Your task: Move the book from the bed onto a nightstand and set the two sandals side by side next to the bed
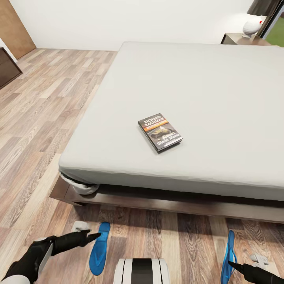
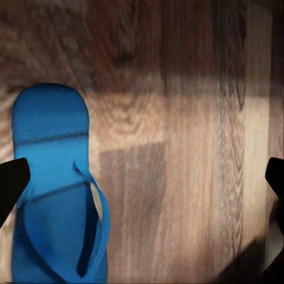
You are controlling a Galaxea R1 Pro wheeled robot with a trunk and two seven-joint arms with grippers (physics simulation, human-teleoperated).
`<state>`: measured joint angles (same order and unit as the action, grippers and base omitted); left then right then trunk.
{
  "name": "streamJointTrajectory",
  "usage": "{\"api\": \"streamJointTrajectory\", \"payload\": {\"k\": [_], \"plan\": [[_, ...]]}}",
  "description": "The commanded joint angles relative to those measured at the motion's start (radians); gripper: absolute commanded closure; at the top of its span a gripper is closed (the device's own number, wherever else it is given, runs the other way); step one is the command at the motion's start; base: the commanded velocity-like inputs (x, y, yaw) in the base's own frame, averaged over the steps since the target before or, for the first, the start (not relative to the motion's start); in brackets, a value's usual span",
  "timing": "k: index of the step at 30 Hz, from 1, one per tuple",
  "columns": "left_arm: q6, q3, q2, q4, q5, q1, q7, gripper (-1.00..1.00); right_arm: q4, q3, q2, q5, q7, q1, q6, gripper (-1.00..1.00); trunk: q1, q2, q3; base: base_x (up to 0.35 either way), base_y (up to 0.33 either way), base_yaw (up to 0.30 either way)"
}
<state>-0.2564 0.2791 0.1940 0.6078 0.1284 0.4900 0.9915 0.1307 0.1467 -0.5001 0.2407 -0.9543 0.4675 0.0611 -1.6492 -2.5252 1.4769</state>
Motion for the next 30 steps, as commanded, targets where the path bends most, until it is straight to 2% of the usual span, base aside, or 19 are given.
{"api": "streamJointTrajectory", "payload": {"k": [1, 2, 3, 6, 10, 30], "plan": [[-0.007, 0.052, 0.007, -0.007, 0.003, -0.004, 0.021, -1.0, 0.0, 0.007, 0.0, -0.001, -0.004, 0.0, 0.006, 1.0, 0.0, 0.0, 0.001, 0.0, 0.0, 0.0], [-0.006, 0.065, 0.009, -0.014, 0.002, -0.005, 0.024, -1.0, 0.0, 0.007, 0.0, -0.001, -0.004, 0.0, 0.006, 1.0, 0.0, 0.0, 0.001, 0.0, 0.0, 0.0], [-0.004, 0.094, 0.014, -0.048, 0.001, -0.008, 0.03, -1.0, 0.0, 0.007, 0.0, -0.001, -0.004, 0.0, 0.006, 1.0, 0.0, 0.0, 0.001, 0.0, 0.0, 0.0], [0.014, 0.123, 0.019, -0.126, 0.001, -0.009, 0.033, -1.0, 0.0, 0.007, 0.0, -0.001, -0.003, 0.0, 0.006, 1.0, 0.0, 0.0, 0.001, 0.0, 0.016, 0.0], [0.039, 0.13, 0.019, -0.151, -0.001, -0.01, 0.034, -1.0, 0.0, 0.007, 0.0, -0.001, -0.003, 0.0, 0.006, 1.0, 0.0, 0.0, 0.001, 0.0, 0.195, 0.0], [0.04, 0.132, 0.019, -0.155, -0.003, -0.01, 0.036, -1.0, 0.0, 0.007, 0.0, -0.001, -0.003, 0.0, 0.006, 1.0, 0.0, 0.0, 0.001, 0.0, 0.287, 0.0]]}}
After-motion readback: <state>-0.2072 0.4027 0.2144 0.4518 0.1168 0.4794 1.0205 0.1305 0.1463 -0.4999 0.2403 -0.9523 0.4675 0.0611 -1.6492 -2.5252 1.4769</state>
